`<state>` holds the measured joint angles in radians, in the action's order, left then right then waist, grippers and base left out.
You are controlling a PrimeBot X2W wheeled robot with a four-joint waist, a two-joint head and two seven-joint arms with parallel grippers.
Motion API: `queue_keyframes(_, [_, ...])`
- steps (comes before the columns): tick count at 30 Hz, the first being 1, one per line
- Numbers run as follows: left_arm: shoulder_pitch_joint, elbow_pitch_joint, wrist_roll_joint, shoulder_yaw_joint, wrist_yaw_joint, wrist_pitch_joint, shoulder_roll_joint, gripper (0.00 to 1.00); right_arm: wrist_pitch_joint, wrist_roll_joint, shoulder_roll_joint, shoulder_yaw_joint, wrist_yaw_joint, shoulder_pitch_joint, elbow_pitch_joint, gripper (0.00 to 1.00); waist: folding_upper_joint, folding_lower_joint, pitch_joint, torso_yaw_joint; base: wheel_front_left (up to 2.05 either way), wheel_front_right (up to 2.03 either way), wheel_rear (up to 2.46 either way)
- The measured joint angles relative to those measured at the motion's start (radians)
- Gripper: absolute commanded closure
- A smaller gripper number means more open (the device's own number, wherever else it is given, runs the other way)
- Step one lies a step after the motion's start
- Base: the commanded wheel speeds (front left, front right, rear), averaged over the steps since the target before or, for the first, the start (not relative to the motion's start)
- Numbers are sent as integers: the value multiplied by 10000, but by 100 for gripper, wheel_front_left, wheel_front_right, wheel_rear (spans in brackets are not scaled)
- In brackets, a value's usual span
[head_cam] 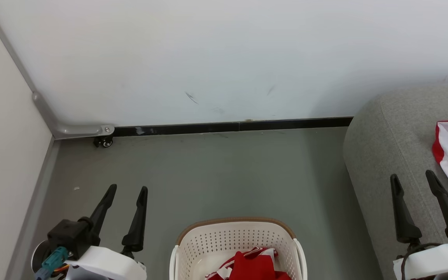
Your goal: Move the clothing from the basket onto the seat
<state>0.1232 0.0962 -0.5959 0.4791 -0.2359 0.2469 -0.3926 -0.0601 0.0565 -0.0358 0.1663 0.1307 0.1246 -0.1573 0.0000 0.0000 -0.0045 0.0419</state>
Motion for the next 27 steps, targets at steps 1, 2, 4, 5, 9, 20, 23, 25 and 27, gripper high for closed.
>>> queue_keyframes(1, [-16, 17, -13, -54, 0, 0, 27, 0, 0, 0, 0, 15, 0, 5, -4, 0, 0, 0, 3, 14, 0, 0, 0])
queue_keyframes(2, [-38, 29, -42, -121, -2, 0, 56, 0, 0, 0, 0, 27, 0, 10, -8, 0, 0, 0, 7, 29, 0, 0, 0])
queue_keyframes(4, [-84, 35, -69, -236, -17, 0, 90, 0, 0, 4, 0, 48, 0, 49, -15, 0, 0, 0, 15, 61, 0, 0, 0])
queue_keyframes(5, [-103, 35, -67, -276, -58, 0, 109, 0, 0, 10, 0, 59, 0, 78, -19, 0, 0, 0, 17, 79, 0, 0, 0])
queue_keyframes(9, [-146, 36, 38, -512, -267, 0, 186, 0, 0, 13, 2, 71, 0, 176, -33, 0, 0, 0, 30, 153, 0, 0, 0])
queue_keyframes(20, [-150, 36, 362, -794, -370, 2, 272, 0, 0, 113, 2, -52, 0, 178, -63, 0, 0, 0, 122, 291, 0, 0, 0])
queue_keyframes(23, [-150, 36, 366, -834, -366, 2, 282, 0, 0, 159, 2, -75, 0, 178, -67, 0, 0, 0, 154, 280, 0, 0, 0])
queue_keyframes(25, [-150, 38, 384, -861, -364, 2, 284, 0, 0, 217, 2, -73, 0, 177, -67, 0, 0, 0, 171, 265, 0, 0, 0])
queue_keyframes(27, [-150, 38, 435, -882, -357, 2, 286, 0, 0, 240, 2, -67, 0, 177, -65, 0, 0, 0, 187, 246, 0, 0, 0])
